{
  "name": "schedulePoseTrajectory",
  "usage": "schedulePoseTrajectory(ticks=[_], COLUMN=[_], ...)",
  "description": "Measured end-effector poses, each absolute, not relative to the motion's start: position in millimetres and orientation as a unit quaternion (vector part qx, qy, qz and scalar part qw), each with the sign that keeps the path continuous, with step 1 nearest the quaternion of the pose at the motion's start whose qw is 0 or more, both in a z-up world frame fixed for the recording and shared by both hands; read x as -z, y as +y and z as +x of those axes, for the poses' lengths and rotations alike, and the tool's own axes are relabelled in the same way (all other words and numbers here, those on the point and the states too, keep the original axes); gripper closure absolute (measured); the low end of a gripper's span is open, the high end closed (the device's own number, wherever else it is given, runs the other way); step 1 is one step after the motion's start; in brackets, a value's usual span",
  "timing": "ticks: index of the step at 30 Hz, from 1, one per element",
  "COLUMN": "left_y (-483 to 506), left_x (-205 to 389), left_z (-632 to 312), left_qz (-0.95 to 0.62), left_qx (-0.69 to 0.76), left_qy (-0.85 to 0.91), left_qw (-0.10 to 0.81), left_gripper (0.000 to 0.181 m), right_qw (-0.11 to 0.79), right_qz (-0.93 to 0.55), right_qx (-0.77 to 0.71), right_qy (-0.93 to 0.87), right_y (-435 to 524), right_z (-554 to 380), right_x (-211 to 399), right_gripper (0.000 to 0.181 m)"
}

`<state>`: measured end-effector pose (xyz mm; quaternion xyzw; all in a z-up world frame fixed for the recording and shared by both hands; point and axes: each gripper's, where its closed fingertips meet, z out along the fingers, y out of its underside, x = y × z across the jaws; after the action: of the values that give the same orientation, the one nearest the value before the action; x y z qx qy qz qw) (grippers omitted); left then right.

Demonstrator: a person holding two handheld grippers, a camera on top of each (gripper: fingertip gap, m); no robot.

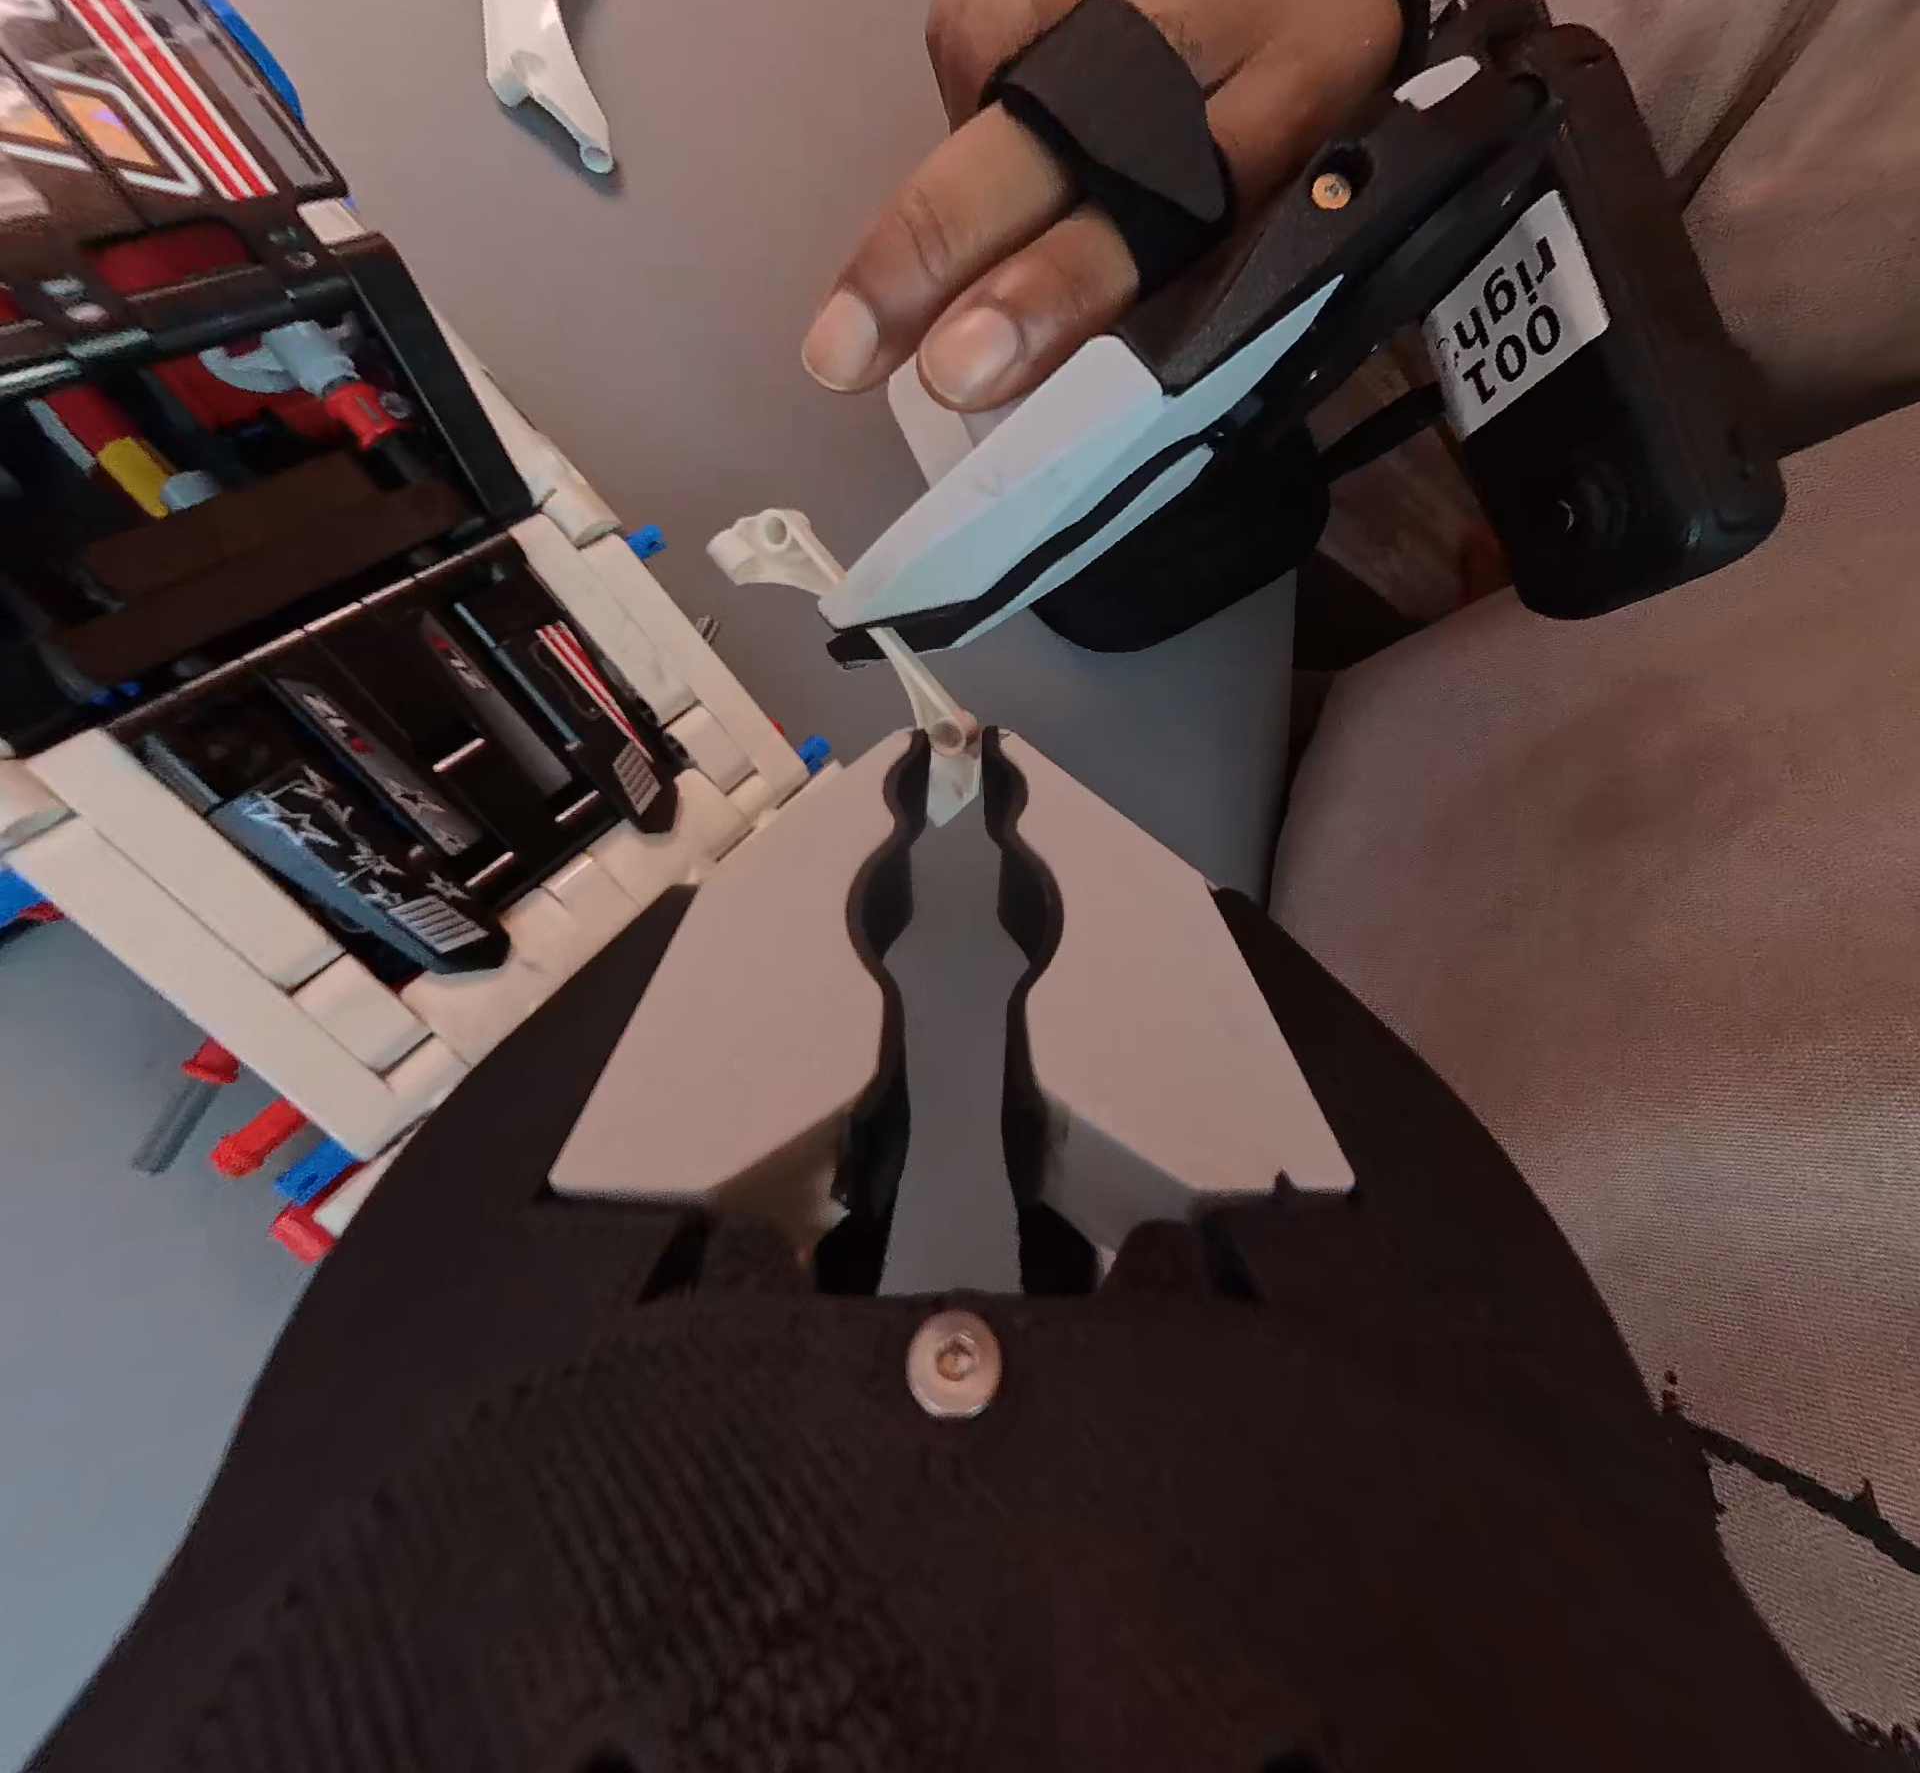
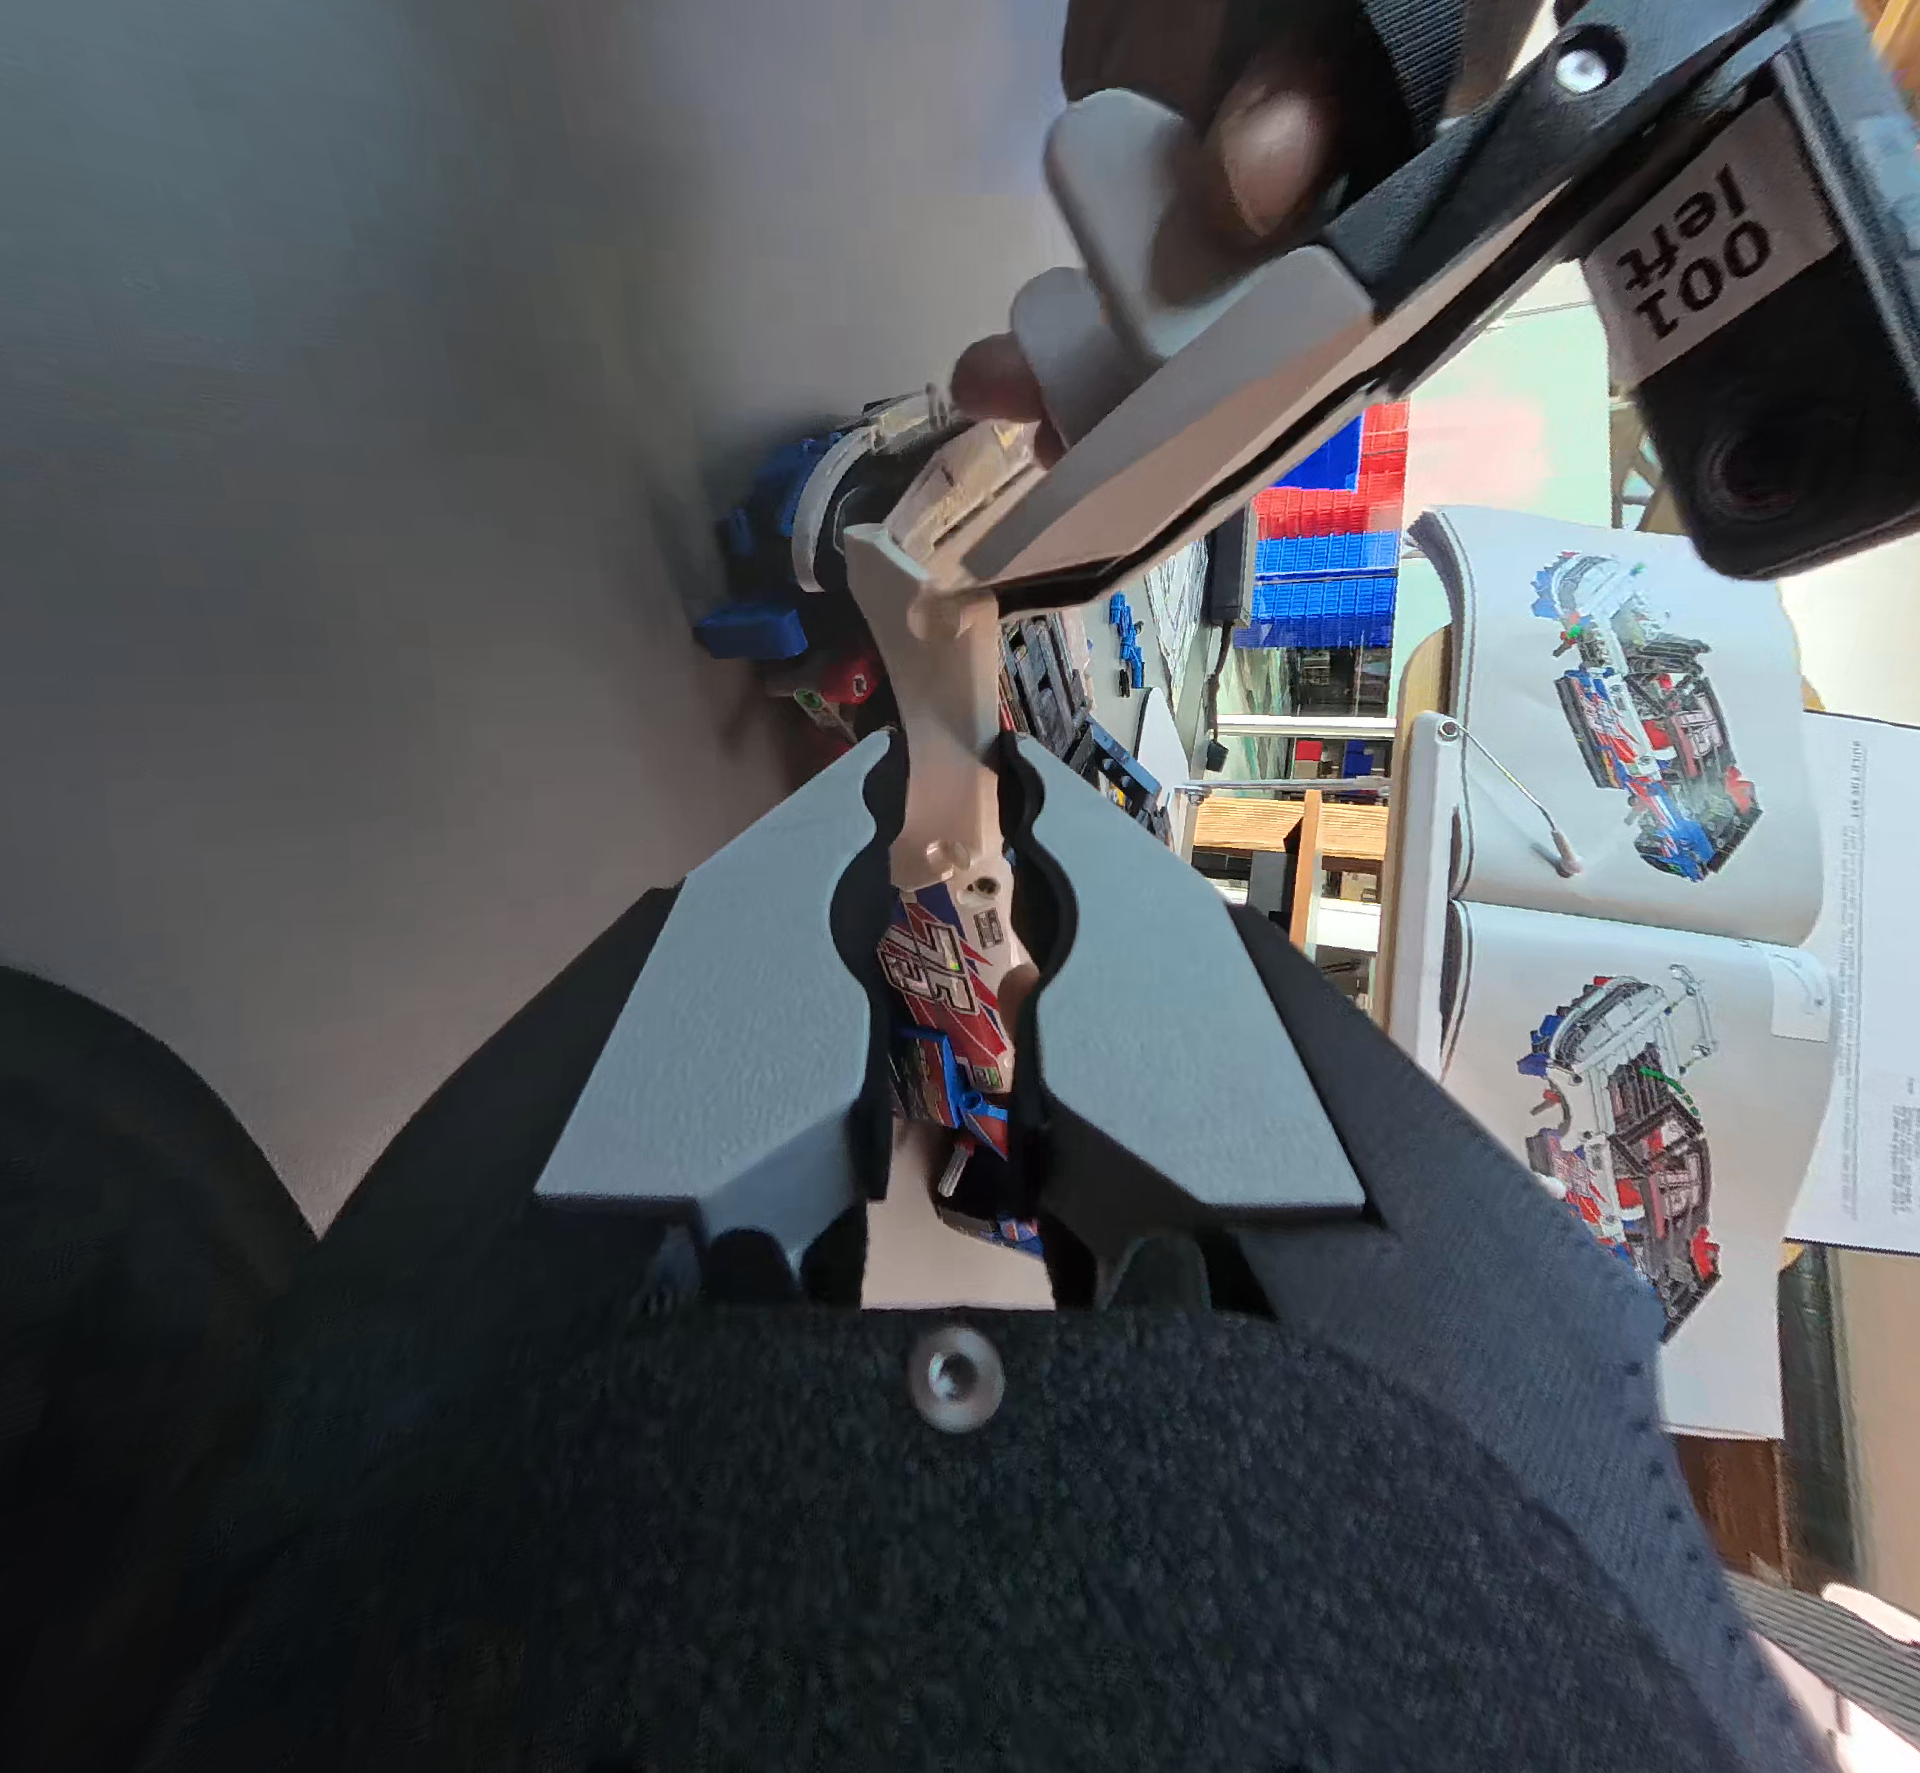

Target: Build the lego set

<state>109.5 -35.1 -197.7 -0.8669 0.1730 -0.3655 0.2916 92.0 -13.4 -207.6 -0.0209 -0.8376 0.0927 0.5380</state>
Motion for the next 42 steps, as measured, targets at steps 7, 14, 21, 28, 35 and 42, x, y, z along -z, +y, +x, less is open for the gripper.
schedulePoseTrajectory(ticks=[7,14,21,28,35,42], left_y=[-18.0,-3.6,-3.6,-8.4,-8.5,-8.4], left_x=[183.0,205.0,220.3,224.2,224.3,224.2], left_z=[25.7,5.9,15.7,17.6,18.3,19.0], left_qz=[-0.873,-0.867,-0.876,-0.876,-0.87,-0.866], left_qx=[0.27,0.302,0.316,0.323,0.332,0.332], left_qy=[0.108,0.065,0.085,0.095,0.089,0.084], left_qw=[0.392,0.392,0.355,0.346,0.355,0.365], left_gripper=[0.142,0.123,0.131,0.142,0.143,0.143], right_qw=[0.572,0.588,0.564,0.514,0.479,0.439], right_qz=[0.039,0.077,0.079,0.062,0.027,0.043], right_qx=[-0.038,-0.036,-0.053,-0.05,-0.032,0.017], right_qy=[-0.819,-0.804,-0.82,-0.854,-0.877,-0.898], right_y=[-0.2,-4.5,-6.0,-5.3,-1.3,-0.3], right_z=[84.5,80.7,84.2,84.6,81.6,81.7], right_x=[213.1,219.5,224.7,231.8,232.5,233.5], right_gripper=[0.166,0.167,0.167,0.167,0.167,0.167])
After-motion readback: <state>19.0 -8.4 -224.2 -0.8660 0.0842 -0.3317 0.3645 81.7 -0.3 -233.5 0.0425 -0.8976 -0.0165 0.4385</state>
